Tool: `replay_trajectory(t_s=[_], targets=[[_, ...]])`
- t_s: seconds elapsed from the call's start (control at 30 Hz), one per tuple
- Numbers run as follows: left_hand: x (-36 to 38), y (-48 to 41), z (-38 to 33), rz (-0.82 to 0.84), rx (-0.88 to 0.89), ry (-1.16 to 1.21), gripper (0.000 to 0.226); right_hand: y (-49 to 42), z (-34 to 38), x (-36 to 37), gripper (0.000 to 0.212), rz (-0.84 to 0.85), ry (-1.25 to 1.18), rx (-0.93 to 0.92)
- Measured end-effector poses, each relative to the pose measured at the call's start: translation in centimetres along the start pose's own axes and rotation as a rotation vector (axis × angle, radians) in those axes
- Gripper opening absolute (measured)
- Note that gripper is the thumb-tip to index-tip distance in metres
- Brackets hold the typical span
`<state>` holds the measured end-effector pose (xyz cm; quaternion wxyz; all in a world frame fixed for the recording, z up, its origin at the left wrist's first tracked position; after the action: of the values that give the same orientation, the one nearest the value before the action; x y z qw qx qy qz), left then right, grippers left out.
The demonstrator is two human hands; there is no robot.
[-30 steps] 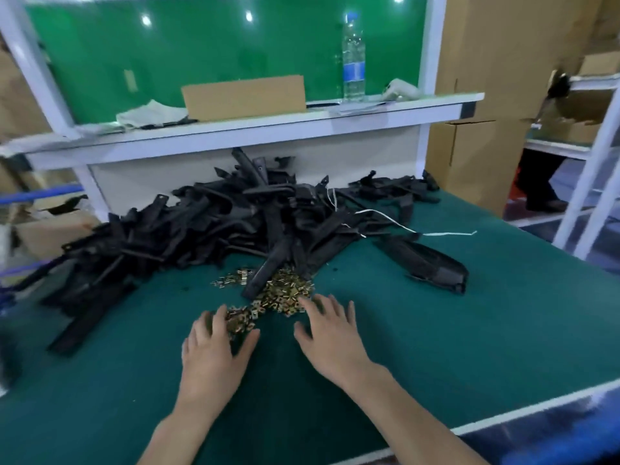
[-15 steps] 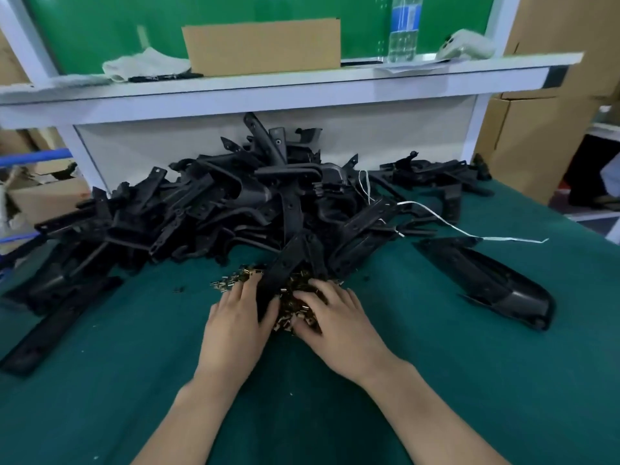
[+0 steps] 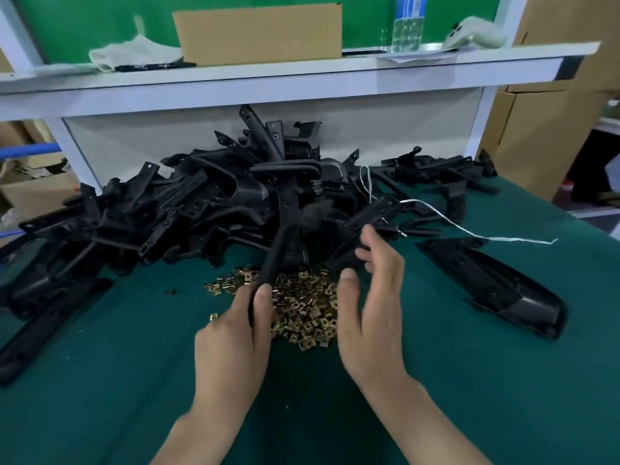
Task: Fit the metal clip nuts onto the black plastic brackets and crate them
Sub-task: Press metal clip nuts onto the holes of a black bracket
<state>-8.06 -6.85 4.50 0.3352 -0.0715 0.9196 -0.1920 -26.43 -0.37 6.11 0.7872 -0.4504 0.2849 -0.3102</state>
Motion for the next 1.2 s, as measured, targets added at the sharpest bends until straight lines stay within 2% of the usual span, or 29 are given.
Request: replay_trajectory(t_s=[0.1, 0.17, 0.2, 0.27, 0.33, 0.4, 0.47, 0.53, 0.6, 0.63, 0.73, 0.83, 1.03, 1.2], targets=[[1.2, 0.8, 0.4, 0.149, -0.163, 0.429, 0.057, 0.7, -2.3, 0.2, 0.054, 0.014, -0.106, 0.254], [2.8, 1.8, 0.1, 0.340, -0.268, 0.646, 0.057, 1.8, -4.4, 1.0, 0.061, 0.008, -0.316, 0.501], [3.9, 2.5, -0.2, 0.462, -0.311, 0.688, 0.056, 2.3, -5.2, 1.6, 0.060, 0.006, -0.425, 0.605], [6.1, 4.3, -1.2, 0.735, -0.355, 0.684, 0.048, 2.7, -5.8, 2.5, 0.039, -0.004, -0.597, 0.739], [7.3, 5.7, -2.2, 0.873, -0.242, 0.528, 0.046, 2.4, -5.9, 2.5, 0.022, -0.067, -0.718, 0.803], [7.1, 6.1, -2.8, 0.822, -0.080, 0.380, 0.052, 2.2, -6.0, 2.4, 0.022, -0.119, -0.835, 0.851], [5.6, 4.9, -2.5, 0.602, 0.075, 0.242, 0.057, 2.0, -5.8, 2.5, 0.024, -0.094, -0.917, 0.868], [3.8, 3.4, -2.0, 0.341, 0.225, 0.036, 0.055, 1.7, -5.8, 2.4, 0.028, -0.030, -0.900, 0.850], [2.9, 1.8, -1.1, 0.204, 0.227, -0.144, 0.048, 1.5, -6.0, 2.1, 0.030, 0.048, -0.844, 0.828], [2.9, 1.1, -0.2, 0.186, 0.178, -0.264, 0.049, 1.4, -5.9, 1.9, 0.031, 0.091, -0.820, 0.814], [3.8, 0.0, 3.1, 0.294, -0.007, -0.547, 0.080, 1.3, -5.6, 1.6, 0.033, 0.194, -0.776, 0.787], [4.1, 0.0, 3.6, 0.364, 0.008, -0.532, 0.087, 1.4, -5.4, 1.7, 0.033, 0.240, -0.761, 0.807], [4.8, 0.1, 2.8, 0.388, 0.091, -0.470, 0.060, 1.9, -5.5, 1.7, 0.030, 0.336, -0.646, 0.786], [4.6, 0.2, 1.9, 0.297, 0.152, -0.366, 0.026, 1.4, -5.1, 1.1, 0.052, 0.608, -0.141, 0.445]])
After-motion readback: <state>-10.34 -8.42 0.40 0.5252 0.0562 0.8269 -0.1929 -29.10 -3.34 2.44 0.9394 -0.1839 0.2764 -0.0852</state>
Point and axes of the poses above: each hand's wrist, its own y-axis away from the middle knuckle, its own x-axis out of the palm, z = x × y, the point moved 9 cm from there along -y, towards the middle knuckle, and after that the axes turned 14 degrees about -x, right-handed, at the moved point
